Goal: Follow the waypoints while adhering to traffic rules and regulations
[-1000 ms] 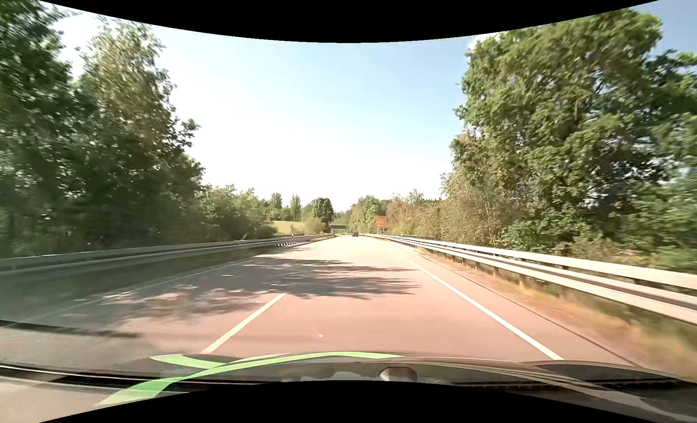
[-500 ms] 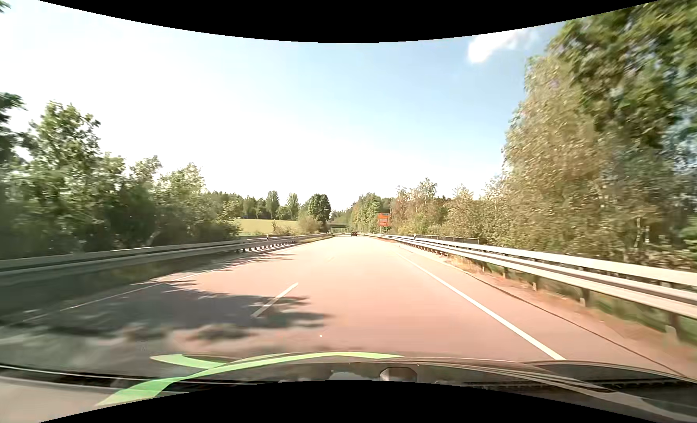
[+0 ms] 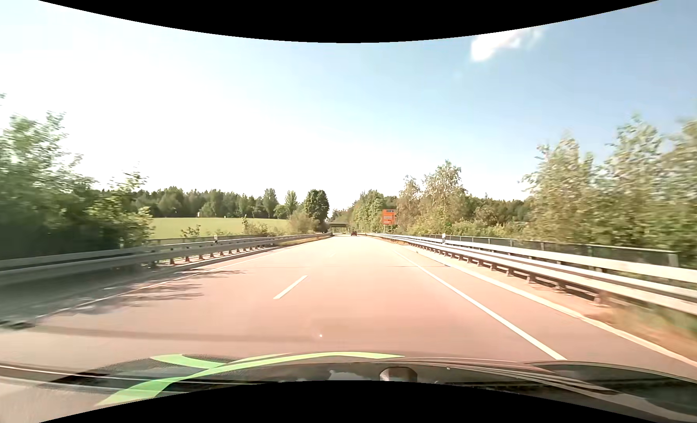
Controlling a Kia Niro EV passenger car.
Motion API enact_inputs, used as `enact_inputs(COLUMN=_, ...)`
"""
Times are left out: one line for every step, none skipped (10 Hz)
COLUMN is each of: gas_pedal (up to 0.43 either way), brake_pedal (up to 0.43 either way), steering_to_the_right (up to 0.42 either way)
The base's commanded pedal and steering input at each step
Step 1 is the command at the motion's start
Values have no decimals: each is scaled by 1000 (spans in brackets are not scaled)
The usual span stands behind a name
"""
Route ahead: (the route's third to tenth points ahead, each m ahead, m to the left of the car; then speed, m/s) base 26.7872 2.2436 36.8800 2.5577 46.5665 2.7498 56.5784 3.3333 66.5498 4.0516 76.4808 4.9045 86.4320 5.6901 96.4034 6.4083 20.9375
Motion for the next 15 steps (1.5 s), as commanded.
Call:
enact_inputs(gas_pedal=260, brake_pedal=0, steering_to_the_right=-7)
enact_inputs(gas_pedal=260, brake_pedal=0, steering_to_the_right=-7)
enact_inputs(gas_pedal=260, brake_pedal=0, steering_to_the_right=-7)
enact_inputs(gas_pedal=260, brake_pedal=0, steering_to_the_right=-6)
enact_inputs(gas_pedal=260, brake_pedal=0, steering_to_the_right=-6)
enact_inputs(gas_pedal=268, brake_pedal=0, steering_to_the_right=-6)
enact_inputs(gas_pedal=268, brake_pedal=0, steering_to_the_right=-6)
enact_inputs(gas_pedal=268, brake_pedal=0, steering_to_the_right=-6)
enact_inputs(gas_pedal=268, brake_pedal=0, steering_to_the_right=-6)
enact_inputs(gas_pedal=248, brake_pedal=0, steering_to_the_right=-6)
enact_inputs(gas_pedal=189, brake_pedal=0, steering_to_the_right=-6)
enact_inputs(gas_pedal=189, brake_pedal=0, steering_to_the_right=-6)
enact_inputs(gas_pedal=189, brake_pedal=0, steering_to_the_right=-6)
enact_inputs(gas_pedal=177, brake_pedal=0, steering_to_the_right=-6)
enact_inputs(gas_pedal=177, brake_pedal=0, steering_to_the_right=-6)
